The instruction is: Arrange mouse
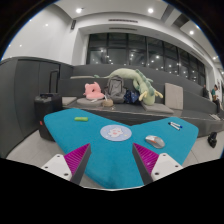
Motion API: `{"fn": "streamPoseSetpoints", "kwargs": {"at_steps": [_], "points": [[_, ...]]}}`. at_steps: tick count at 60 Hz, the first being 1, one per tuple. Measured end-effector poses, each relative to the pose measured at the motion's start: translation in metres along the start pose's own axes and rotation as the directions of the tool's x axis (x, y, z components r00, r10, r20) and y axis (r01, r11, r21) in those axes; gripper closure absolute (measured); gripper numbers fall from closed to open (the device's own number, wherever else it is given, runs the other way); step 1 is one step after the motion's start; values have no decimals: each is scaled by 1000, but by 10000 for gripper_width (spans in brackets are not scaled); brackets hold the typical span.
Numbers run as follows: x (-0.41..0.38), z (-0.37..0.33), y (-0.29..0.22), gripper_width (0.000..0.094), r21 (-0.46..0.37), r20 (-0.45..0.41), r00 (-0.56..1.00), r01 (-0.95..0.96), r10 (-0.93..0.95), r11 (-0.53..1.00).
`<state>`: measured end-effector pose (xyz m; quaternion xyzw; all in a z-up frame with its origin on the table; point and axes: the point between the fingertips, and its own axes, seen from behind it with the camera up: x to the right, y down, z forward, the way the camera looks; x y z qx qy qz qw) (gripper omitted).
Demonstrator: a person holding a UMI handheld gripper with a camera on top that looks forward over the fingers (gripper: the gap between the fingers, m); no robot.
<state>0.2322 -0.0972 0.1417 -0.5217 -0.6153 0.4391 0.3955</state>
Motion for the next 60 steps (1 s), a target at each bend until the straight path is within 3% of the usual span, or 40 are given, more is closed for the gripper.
{"fn": "streamPoseSetpoints", "kwargs": {"at_steps": [39,49,60], "points": [[219,36,61,77,-57,-252,966,-79,63,995],[258,63,74,77,-57,-269,961,-88,70,994],[270,113,85,73,-60,-225,971,-101,85,993]]}}
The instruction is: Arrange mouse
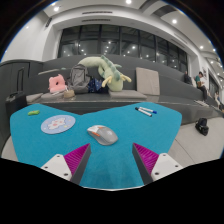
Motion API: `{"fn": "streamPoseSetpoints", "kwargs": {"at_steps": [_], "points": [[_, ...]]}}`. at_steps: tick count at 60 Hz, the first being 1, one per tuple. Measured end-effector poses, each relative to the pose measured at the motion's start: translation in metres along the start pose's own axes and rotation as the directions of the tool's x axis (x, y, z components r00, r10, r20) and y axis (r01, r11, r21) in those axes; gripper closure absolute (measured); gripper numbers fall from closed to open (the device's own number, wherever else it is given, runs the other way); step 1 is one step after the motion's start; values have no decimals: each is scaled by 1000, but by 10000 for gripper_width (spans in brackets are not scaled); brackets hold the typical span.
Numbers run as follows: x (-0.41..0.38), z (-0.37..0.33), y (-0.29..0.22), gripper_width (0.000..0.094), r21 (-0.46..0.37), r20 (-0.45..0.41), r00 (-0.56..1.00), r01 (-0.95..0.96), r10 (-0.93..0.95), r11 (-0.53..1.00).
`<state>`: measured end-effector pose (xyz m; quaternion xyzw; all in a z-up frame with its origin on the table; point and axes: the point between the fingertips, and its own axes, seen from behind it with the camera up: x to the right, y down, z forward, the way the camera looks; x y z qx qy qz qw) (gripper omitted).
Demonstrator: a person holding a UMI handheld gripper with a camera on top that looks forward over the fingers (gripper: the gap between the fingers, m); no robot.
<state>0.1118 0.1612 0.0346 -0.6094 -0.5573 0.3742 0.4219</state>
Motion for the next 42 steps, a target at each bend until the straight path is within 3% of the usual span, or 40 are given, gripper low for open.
{"fn": "streamPoseSetpoints", "kwargs": {"at_steps": [19,27,42], "points": [[-19,76,6,82,-86,28,1000,16,-14,996],[-8,102,2,81,-131,-19,999,44,-47,990],[-19,137,-2,83,-202,12,1000,0,3,979]]}}
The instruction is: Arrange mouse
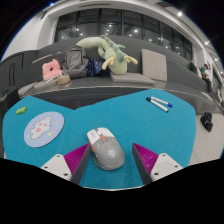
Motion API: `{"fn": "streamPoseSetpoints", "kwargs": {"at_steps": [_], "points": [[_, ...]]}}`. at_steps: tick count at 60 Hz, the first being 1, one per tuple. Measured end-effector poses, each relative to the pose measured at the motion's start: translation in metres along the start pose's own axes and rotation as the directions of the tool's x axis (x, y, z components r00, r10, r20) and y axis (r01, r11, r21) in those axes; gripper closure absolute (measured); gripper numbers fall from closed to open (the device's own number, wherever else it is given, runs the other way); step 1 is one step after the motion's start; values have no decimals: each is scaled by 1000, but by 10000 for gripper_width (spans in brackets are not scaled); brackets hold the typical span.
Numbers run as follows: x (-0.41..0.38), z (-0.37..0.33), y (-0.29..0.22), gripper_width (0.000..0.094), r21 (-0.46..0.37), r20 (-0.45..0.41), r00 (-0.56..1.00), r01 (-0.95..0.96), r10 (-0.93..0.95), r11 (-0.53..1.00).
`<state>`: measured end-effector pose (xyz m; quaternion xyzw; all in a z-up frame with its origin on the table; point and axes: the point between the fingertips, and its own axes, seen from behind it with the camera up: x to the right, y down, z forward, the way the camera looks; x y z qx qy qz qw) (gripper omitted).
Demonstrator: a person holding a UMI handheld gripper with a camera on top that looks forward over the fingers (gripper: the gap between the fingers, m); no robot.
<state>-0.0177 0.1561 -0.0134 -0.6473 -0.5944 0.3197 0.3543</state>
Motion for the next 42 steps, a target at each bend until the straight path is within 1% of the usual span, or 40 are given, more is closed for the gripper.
{"fn": "streamPoseSetpoints", "kwargs": {"at_steps": [6,17,21,25,27,28,29,33,37,42], "points": [[-5,15,-3,84,-29,12,999,-40,40,999],[0,37,-9,86,-63,-10,998,-67,67,996],[0,40,-11,113,-69,-14,998,-63,62,996],[-4,41,-12,198,-76,-2,998,-55,55,996],[-8,43,-12,366,-79,10,998,-60,61,995],[-7,43,-12,450,-78,2,998,-60,60,995],[-4,43,-12,452,-77,-10,998,-55,54,996],[-3,41,-12,521,-76,-27,1000,-13,11,997],[-3,40,-14,580,-76,-43,999,-14,11,997],[-10,32,-24,596,-59,-28,999,-25,23,998]]}}
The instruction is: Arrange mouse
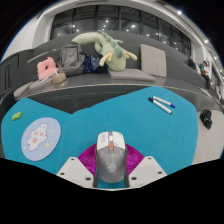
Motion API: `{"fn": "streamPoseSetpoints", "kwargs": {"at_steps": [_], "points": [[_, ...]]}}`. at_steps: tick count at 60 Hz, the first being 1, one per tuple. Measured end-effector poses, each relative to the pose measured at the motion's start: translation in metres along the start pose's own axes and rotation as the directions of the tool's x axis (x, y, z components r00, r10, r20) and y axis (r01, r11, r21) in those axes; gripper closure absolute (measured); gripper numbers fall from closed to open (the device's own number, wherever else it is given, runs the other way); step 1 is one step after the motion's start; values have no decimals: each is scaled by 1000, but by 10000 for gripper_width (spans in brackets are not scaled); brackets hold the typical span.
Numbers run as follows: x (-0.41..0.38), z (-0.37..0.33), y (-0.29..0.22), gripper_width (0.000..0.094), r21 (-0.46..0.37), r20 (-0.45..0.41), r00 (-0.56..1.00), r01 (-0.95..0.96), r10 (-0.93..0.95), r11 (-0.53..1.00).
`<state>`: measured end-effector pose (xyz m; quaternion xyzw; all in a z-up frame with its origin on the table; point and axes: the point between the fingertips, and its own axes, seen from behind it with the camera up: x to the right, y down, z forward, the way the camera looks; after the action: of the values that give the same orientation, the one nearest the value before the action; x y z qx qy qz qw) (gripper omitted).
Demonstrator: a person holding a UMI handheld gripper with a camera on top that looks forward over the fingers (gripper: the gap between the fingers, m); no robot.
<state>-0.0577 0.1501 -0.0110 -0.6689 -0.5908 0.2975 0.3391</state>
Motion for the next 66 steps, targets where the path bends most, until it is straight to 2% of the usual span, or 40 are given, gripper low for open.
{"fn": "streamPoseSetpoints", "kwargs": {"at_steps": [12,20,25,31,44,53,58,61,66], "points": [[-53,-62,-73,596,136,55,998,34,-42,990],[-136,-90,-107,597,191,158,986,18,-49,981],[-186,-83,-112,597,174,203,978,12,-47,985],[-231,-57,-96,598,113,225,974,2,-28,994],[-259,2,-42,591,9,187,982,14,-16,1000],[-246,25,-15,546,-33,115,993,28,-24,999],[-247,28,-15,472,-16,122,992,4,-2,1000],[-249,27,-15,395,-24,133,991,-19,22,1000],[-247,14,-23,60,-5,144,988,-58,58,998]]}}
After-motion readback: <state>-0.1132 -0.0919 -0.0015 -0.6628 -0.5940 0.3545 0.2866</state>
